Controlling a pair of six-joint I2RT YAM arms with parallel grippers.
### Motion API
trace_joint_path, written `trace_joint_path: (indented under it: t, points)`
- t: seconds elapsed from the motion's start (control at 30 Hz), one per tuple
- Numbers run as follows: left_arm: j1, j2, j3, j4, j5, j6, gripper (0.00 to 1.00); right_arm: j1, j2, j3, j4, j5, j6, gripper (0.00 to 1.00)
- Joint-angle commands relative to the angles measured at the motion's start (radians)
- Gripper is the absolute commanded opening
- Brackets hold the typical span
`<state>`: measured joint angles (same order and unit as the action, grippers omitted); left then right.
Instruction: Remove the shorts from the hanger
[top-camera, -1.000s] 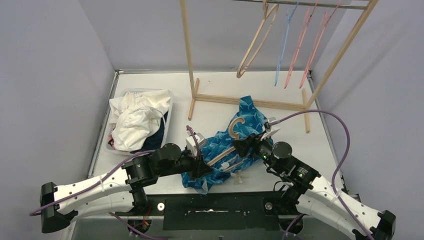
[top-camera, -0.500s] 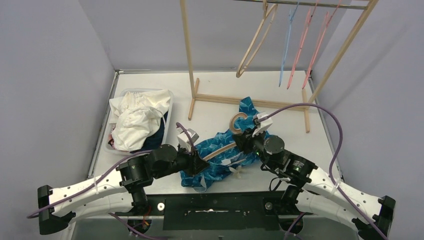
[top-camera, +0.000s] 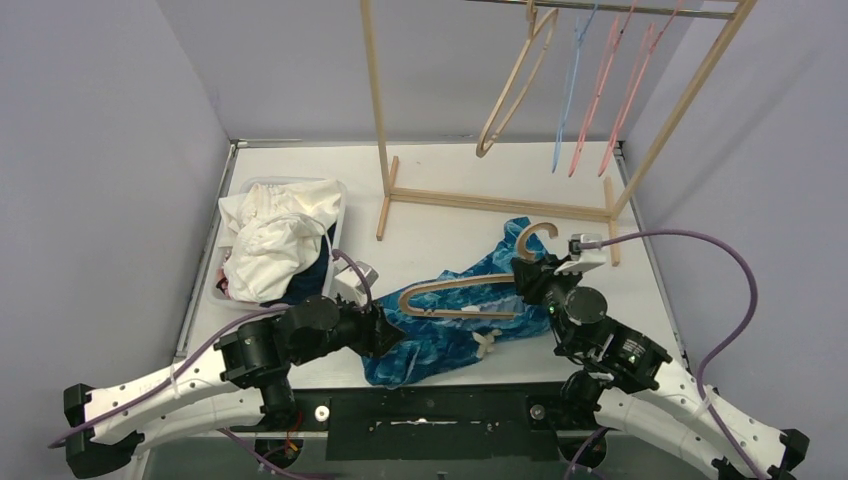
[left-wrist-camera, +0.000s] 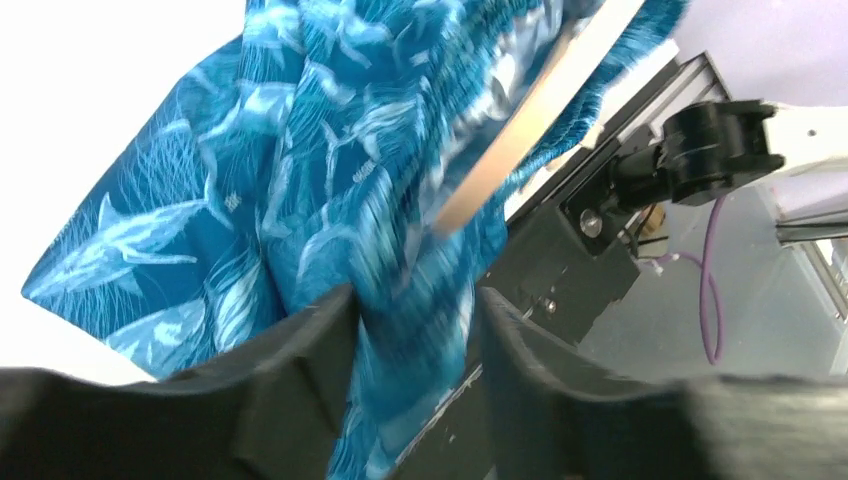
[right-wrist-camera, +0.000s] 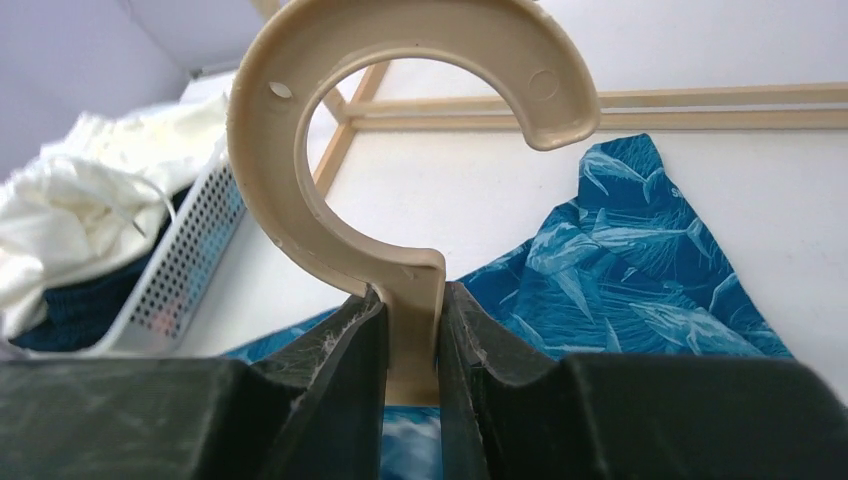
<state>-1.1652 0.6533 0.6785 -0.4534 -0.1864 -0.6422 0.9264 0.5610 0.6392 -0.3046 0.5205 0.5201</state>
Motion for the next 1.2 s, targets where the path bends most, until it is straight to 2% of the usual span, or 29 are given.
trace_joint_path:
  t: [0.0, 0.03, 0.1, 0.13, 0.27, 0.5, 0.6, 0.77, 0.83, 0.9, 1.0, 1.07, 1.17]
  points:
    - [0.002, 0.072, -0.017, 0.039, 0.067, -0.005, 0.53, -0.016, -0.049, -0.051, 0.106, 0.082, 0.123, 0.00]
    - [0.002, 0.092, -0.039, 0.083, 0.090, -0.005, 0.56, -0.016, -0.045, -0.077, 0.156, 0.050, 0.131, 0.00]
    - [0.001, 0.117, -0.039, 0.157, 0.112, 0.000, 0.79, -0.016, -0.018, -0.106, 0.204, -0.001, 0.142, 0.00]
    - [0.001, 0.123, -0.030, 0.176, 0.112, 0.007, 0.81, -0.016, 0.004, -0.101, 0.190, -0.007, 0.156, 0.00]
    - [0.001, 0.078, 0.015, 0.184, 0.070, 0.030, 0.82, -0.014, 0.067, -0.063, 0.098, -0.004, 0.155, 0.00]
    - [0.004, -0.072, 0.005, 0.109, -0.060, 0.043, 0.83, -0.016, 0.048, -0.100, 0.130, -0.101, 0.114, 0.00]
    - [0.006, -0.071, 0.007, 0.083, -0.046, 0.070, 0.86, -0.015, 0.037, -0.120, 0.174, -0.145, 0.107, 0.00]
    - [0.025, 0.010, 0.025, 0.098, 0.063, 0.110, 0.85, -0.015, 0.048, -0.120, 0.204, -0.189, 0.109, 0.00]
    - [0.049, 0.035, 0.020, 0.137, 0.108, 0.123, 0.67, -0.016, 0.055, -0.116, 0.205, -0.203, 0.111, 0.00]
    - [0.101, 0.053, 0.016, 0.160, 0.172, 0.133, 0.44, -0.016, 0.057, -0.118, 0.205, -0.207, 0.118, 0.00]
    - [0.237, 0.056, 0.007, 0.189, 0.322, 0.134, 0.00, -0.015, 0.057, -0.117, 0.188, -0.207, 0.135, 0.02]
    - [0.306, 0.036, 0.004, 0.182, 0.393, 0.131, 0.00, -0.015, 0.056, -0.108, 0.157, -0.189, 0.163, 0.10]
    - [0.361, -0.023, 0.031, 0.106, 0.386, 0.142, 0.00, -0.017, 0.056, -0.075, 0.049, -0.078, 0.237, 0.26]
